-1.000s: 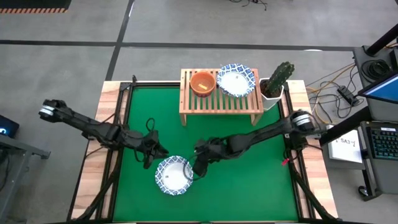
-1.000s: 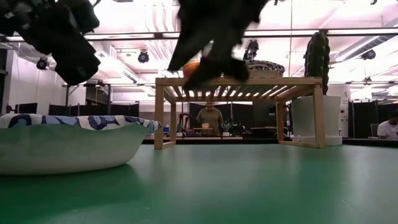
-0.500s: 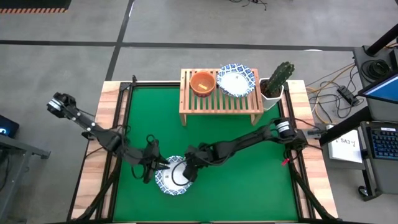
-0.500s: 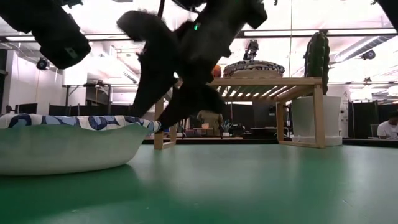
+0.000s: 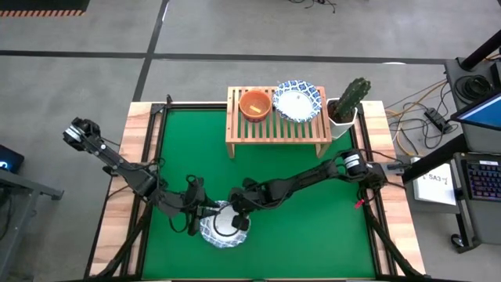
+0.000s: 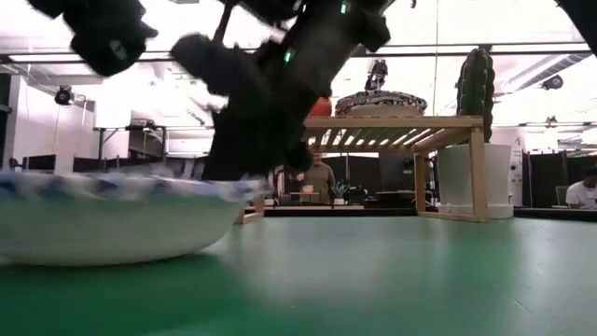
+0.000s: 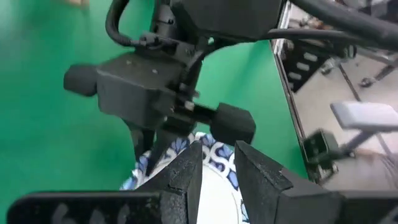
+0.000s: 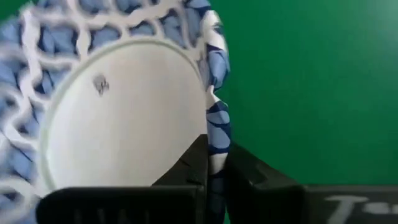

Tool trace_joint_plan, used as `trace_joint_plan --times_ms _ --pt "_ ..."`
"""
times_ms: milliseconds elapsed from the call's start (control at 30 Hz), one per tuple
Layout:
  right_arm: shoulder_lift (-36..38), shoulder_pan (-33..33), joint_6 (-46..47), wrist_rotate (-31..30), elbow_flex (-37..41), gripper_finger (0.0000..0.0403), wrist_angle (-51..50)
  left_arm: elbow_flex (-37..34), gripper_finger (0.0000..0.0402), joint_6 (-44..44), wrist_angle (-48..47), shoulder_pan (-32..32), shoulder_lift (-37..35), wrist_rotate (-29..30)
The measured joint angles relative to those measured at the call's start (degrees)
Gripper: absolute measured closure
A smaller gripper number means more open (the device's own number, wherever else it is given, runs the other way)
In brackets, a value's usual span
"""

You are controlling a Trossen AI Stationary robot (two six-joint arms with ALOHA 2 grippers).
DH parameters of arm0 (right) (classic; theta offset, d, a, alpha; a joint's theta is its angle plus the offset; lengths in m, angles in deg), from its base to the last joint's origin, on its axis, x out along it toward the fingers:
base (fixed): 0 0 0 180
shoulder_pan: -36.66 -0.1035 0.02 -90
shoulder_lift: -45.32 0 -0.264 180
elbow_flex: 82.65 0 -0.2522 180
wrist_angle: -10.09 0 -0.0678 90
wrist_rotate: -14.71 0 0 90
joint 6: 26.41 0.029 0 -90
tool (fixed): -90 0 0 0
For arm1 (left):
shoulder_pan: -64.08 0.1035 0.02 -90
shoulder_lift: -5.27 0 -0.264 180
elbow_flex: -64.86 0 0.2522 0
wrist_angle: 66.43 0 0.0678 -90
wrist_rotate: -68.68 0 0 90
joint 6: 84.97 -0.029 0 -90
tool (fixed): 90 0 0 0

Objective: Place and stack bowls onto a shelf
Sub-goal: Stack the big white bowl on the big white bowl on the shelf

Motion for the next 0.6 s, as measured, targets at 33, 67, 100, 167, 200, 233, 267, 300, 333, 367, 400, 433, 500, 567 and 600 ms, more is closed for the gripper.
trace_joint_plan --times_ms 33,67,100,167,200,233,267,300,333,367,400,433,500,567,600 --pt "0.9 0.1 -1.5 0.3 0.0 0.0386 -0.5 1.0 0.0324 -1.0 0.0 0.0 0.4 1.2" --pt "2.0 0.4 -3.1 1.2 0.0 0.0389 -1.3 2.1 0.0324 -2.2 0.2 0.0 0.8 2.8" --pt "3.1 0.7 -4.9 2.2 0.0 0.0391 -2.7 3.2 0.0324 -3.8 0.2 0.0 1.2 5.3" --pt "6.0 1.6 -8.3 4.2 0.0 0.0393 -6.1 5.6 0.0324 -6.3 0.1 0.0 2.2 11.2" --pt "7.7 2.0 -9.4 5.1 0.0 0.0393 -8.0 6.6 0.0324 -7.3 -0.3 0.0 2.7 13.9" --pt "9.4 2.3 -10.8 5.9 0.0 0.0394 -9.9 7.7 0.0324 -8.1 -1.1 0.0 3.1 16.0" --pt "11.4 2.7 -12.2 6.6 0.0 0.0394 -11.6 8.8 0.0324 -9.1 -1.6 0.0 3.6 17.5" --pt "13.4 2.9 -13.7 7.1 0.1 0.0394 -13.4 10.0 0.0324 -9.9 -2.3 -0.1 4.0 18.3" --pt "15.4 3.2 -14.9 7.4 0.1 0.0394 -15.0 11.1 0.0324 -10.7 -3.1 -0.2 4.4 18.6" --pt "17.7 3.5 -15.9 7.9 0.2 0.0394 -16.3 12.2 0.0324 -11.1 -4.1 -0.2 4.7 18.7" --pt "19.8 3.7 -16.8 8.6 0.3 0.0394 -17.1 13.2 0.0324 -11.5 -5.0 -0.2 5.1 19.0" --pt "22.0 4.0 -17.8 8.9 0.5 0.0394 -17.6 14.1 0.0324 -11.9 -5.9 -0.2 5.4 19.0" --pt "26.3 4.6 -19.1 9.0 1.2 0.0394 -18.1 15.4 0.0324 -12.4 -7.8 -0.3 6.0 19.0" --pt "30.1 5.1 -20.4 8.8 1.8 0.0394 -18.8 16.4 0.0324 -12.5 -9.1 -0.4 6.4 19.1" --pt "31.7 5.3 -20.9 8.6 1.9 0.0394 -19.4 16.5 0.0324 -12.4 -9.6 -0.4 6.5 19.1"
